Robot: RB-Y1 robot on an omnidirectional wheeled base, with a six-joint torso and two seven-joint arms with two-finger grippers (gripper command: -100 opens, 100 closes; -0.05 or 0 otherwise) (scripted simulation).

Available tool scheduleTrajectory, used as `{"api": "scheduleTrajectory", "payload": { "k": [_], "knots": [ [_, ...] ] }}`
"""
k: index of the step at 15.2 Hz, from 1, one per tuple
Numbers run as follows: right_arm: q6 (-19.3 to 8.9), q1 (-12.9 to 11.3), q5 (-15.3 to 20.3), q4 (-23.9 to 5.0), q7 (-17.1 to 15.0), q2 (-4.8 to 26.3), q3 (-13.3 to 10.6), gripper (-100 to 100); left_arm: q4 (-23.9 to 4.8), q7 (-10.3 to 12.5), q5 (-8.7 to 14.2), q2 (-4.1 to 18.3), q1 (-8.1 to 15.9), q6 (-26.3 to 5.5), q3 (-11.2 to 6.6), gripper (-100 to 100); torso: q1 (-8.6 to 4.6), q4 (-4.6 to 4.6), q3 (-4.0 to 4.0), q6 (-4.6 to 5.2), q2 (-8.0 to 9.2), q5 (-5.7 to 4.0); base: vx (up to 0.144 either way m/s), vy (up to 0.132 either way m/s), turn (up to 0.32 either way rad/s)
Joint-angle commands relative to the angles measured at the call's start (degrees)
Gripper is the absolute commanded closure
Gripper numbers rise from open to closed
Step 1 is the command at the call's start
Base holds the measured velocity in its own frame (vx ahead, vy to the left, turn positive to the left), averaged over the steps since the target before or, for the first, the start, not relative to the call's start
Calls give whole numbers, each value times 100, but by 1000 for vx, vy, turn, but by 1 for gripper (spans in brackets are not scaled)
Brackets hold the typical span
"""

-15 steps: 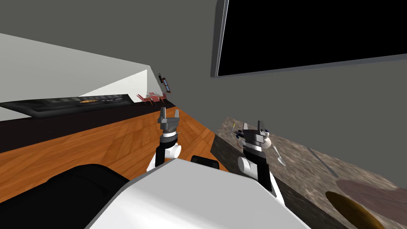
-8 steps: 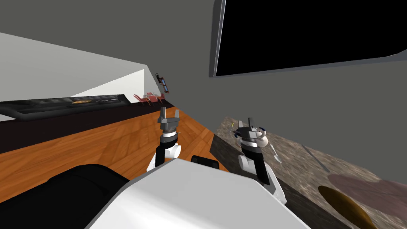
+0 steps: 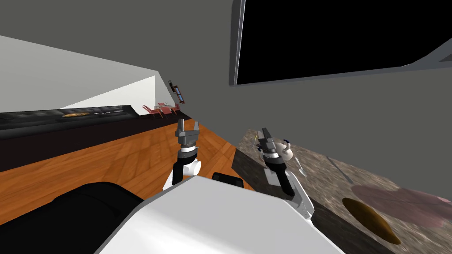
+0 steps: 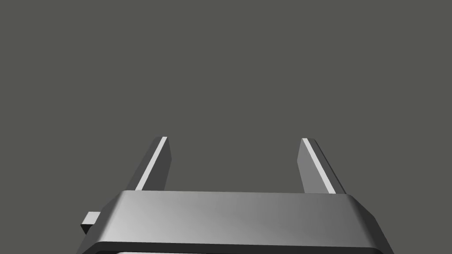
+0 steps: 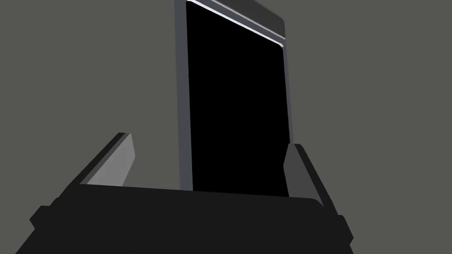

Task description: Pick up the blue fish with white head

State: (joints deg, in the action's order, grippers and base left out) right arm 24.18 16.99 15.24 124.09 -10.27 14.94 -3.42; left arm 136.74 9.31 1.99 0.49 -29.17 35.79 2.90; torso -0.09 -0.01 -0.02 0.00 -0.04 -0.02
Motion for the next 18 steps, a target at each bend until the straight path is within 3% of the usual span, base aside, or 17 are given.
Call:
{"api": "scheduleTrajectory", "payload": {
  "k": [1, 2, 4, 5, 7, 8, 10, 11, 14, 15, 17, 18],
  "knots": [
    [-11, -84, 169, -36, -12, 87, -34, -100, 0, 0, 0, 0, 0, 0, 0, 0, 0, 0, 0, 0, 0, 0, 7, -11, -24],
    [-14, -291, 377, -112, -28, 320, -170, -100, 0, 0, 0, 0, 0, 0, 0, 0, 2, 0, 0, -1, 0, 0, 9, -17, -86],
    [-14, -291, 522, -112, -28, 320, -170, -100, 0, 0, 0, 0, 0, 0, 0, 0, 0, -1, -1, 0, -1, 0, 9, -16, -57],
    [-19, -513, 717, -193, -45, 554, -315, -100, 0, 0, 0, 0, 0, 0, 0, 0, 1, 0, -1, -1, -1, 0, 8, -19, -91],
    [-19, -513, 897, -193, -45, 554, -315, -100, 0, 0, 0, 0, 0, 0, 0, 0, -1, 0, -1, 0, -1, 0, 8, -18, -58],
    [-25, -749, 1072, -280, -64, 787, -468, -100, 0, 0, 0, 0, 0, 0, 0, 0, 1, 0, 0, -1, 0, 0, 9, -23, -85],
    [-25, -749, 1293, -280, -64, 787, -468, -100, 0, 0, 0, 0, 0, 0, 0, 0, -2, -1, -1, 0, -2, -1, 11, -19, -68],
    [-32, -996, 1444, -371, -85, 1021, -629, -100, 0, 0, 0, 0, 0, 0, 0, 0, 0, -1, -1, 0, -1, 0, 13, -19, -108],
    [-32, -996, 1707, -371, -85, 1021, -629, -100, 0, 0, 0, 0, 0, 0, 0, 0, 1, -1, -1, -1, -1, 0, 10, -15, -39],
    [-39, -1255, 1901, -467, -107, 1253, -796, -100, 0, 0, 0, 0, 0, 0, 0, 0, 3, 0, 0, -1, 0, 0, 8, -19, -91],
    [-39, -1255, 2137, -467, -107, 1253, -796, -100, 0, 0, 0, 0, 0, 0, 0, 0, 0, -1, -1, 0, -1, 0, 13, -18, -69],
    [-48, -1495, 2275, -565, -132, 1484, -969, -100, 0, 0, 0, 0, 0, 0, 0, 0, 1, -1, -1, 0, -1, 0, 15, -21, -105]
  ]
}}
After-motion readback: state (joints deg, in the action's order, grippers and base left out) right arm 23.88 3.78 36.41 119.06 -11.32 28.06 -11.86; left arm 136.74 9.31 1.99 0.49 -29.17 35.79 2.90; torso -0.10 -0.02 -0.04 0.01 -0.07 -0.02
